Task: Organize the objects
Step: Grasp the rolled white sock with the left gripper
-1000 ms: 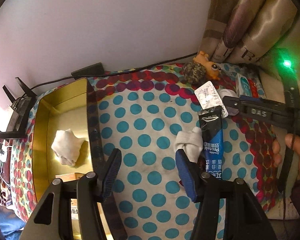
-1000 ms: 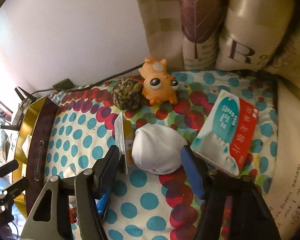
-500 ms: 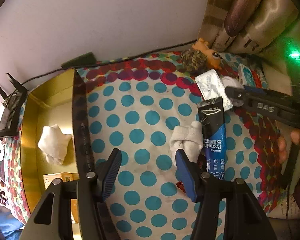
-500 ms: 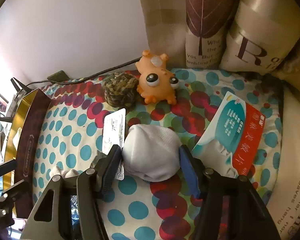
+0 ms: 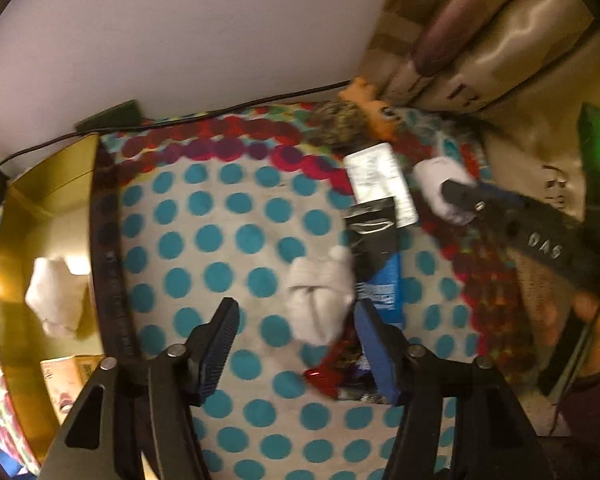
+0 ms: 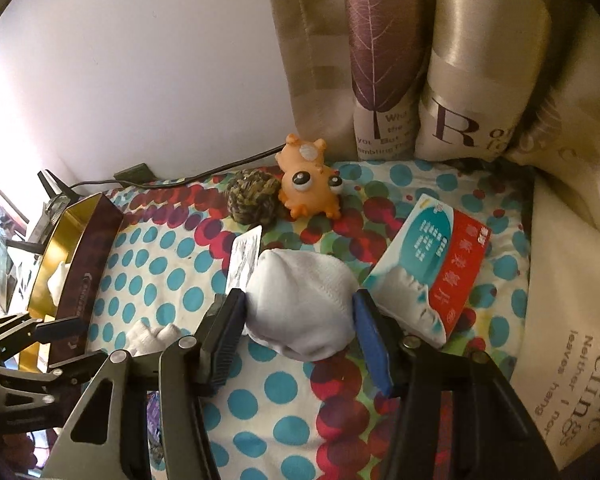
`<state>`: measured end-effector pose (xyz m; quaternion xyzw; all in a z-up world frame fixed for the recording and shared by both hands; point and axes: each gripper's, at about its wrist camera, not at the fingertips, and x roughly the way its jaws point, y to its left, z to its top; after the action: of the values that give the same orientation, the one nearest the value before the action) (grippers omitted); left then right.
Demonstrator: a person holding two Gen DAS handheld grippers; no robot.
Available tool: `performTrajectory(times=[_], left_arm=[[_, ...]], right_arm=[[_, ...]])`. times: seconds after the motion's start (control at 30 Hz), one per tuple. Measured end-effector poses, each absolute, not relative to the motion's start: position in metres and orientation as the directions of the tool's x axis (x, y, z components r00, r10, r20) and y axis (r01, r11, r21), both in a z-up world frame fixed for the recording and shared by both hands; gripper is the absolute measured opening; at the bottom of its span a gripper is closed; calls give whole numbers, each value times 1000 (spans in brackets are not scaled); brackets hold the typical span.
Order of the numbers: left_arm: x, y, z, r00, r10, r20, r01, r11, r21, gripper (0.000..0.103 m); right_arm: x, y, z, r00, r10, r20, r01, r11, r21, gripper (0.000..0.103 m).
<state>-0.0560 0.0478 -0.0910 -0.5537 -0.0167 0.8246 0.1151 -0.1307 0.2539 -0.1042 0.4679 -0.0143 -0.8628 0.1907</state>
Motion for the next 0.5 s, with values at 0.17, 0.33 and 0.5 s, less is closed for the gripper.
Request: performTrajectory(times=[0.17, 0.33, 0.5], left_arm=[[-68, 56, -107, -312, 192, -931, -171, -975, -144, 65], [-78, 58, -120, -273, 191, -943, -166, -975, -149, 65], [-82, 67, -127, -259, 195, -946, -190, -971, -148, 65]], right_arm=[[-125, 255, -107, -479, -355, -803, 313, -923, 222, 52], [-120, 258, -109, -471, -360, -806, 312, -922, 230, 52], [-116, 259, -109, -471, -367, -803, 314, -920, 236, 52]])
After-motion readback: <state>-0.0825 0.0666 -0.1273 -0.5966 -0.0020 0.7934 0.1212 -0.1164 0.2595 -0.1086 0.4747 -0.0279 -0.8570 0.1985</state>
